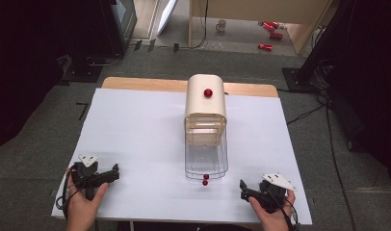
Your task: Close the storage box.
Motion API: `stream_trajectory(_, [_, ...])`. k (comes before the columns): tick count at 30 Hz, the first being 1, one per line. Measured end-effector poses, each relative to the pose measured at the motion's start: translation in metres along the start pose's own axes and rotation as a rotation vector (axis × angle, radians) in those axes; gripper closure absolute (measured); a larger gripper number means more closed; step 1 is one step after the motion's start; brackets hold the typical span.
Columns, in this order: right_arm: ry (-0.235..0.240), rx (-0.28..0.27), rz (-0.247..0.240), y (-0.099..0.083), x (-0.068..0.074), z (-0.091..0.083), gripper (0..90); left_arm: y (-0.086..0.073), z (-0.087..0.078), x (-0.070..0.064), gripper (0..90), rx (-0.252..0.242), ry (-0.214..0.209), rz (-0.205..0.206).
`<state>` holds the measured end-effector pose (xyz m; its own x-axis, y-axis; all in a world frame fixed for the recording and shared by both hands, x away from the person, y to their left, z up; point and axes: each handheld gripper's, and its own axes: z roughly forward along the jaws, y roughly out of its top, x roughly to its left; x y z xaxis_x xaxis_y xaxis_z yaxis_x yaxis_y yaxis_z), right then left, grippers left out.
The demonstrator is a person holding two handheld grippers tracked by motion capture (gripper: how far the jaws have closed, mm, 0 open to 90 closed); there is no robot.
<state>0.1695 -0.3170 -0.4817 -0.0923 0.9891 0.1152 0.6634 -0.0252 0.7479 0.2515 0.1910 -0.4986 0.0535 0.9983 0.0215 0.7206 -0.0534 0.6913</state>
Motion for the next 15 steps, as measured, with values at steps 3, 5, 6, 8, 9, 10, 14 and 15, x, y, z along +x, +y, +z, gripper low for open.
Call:
stream_trajectory(3, [0.018, -0.003, -0.004, 0.001, 0.008, -0.001, 4.3, 0.0, 0.0, 0.0, 0.0, 0.0, 0.0, 0.0])
stream_trajectory(5, [0.024, -0.001, -0.002, 0.001, 0.012, -0.002, 4.3, 0.0, 0.0, 0.0, 0.0, 0.0, 0.0, 0.0])
stream_trajectory(6, [0.024, -0.001, -0.002, 0.001, 0.012, -0.002, 4.3, 0.0, 0.0, 0.0, 0.0, 0.0, 0.0, 0.0])
stream_trajectory(8, [0.031, -0.002, -0.008, 0.001, 0.016, -0.003, 4.3, 0.0, 0.0, 0.0, 0.0, 0.0, 0.0, 0.0])
stream_trajectory(9, [0.039, -0.002, -0.007, 0.001, 0.02, -0.003, 4.3, 0.0, 0.0, 0.0, 0.0, -0.001, 0.001, -0.001])
stream_trajectory(10, [0.039, -0.002, -0.007, 0.001, 0.02, -0.003, 4.3, 0.0, 0.0, 0.0, 0.0, -0.001, 0.0, -0.001])
stream_trajectory(14, [0.055, 0.003, -0.019, 0.001, 0.029, -0.002, 4.3, 0.0, 0.0, 0.0, 0.0, -0.001, 0.0, -0.001])
stream_trajectory(15, [0.062, 0.003, -0.027, 0.001, 0.033, -0.002, 4.3, 0.0, 0.0, 0.0, 0.0, -0.001, 0.001, 0.0])
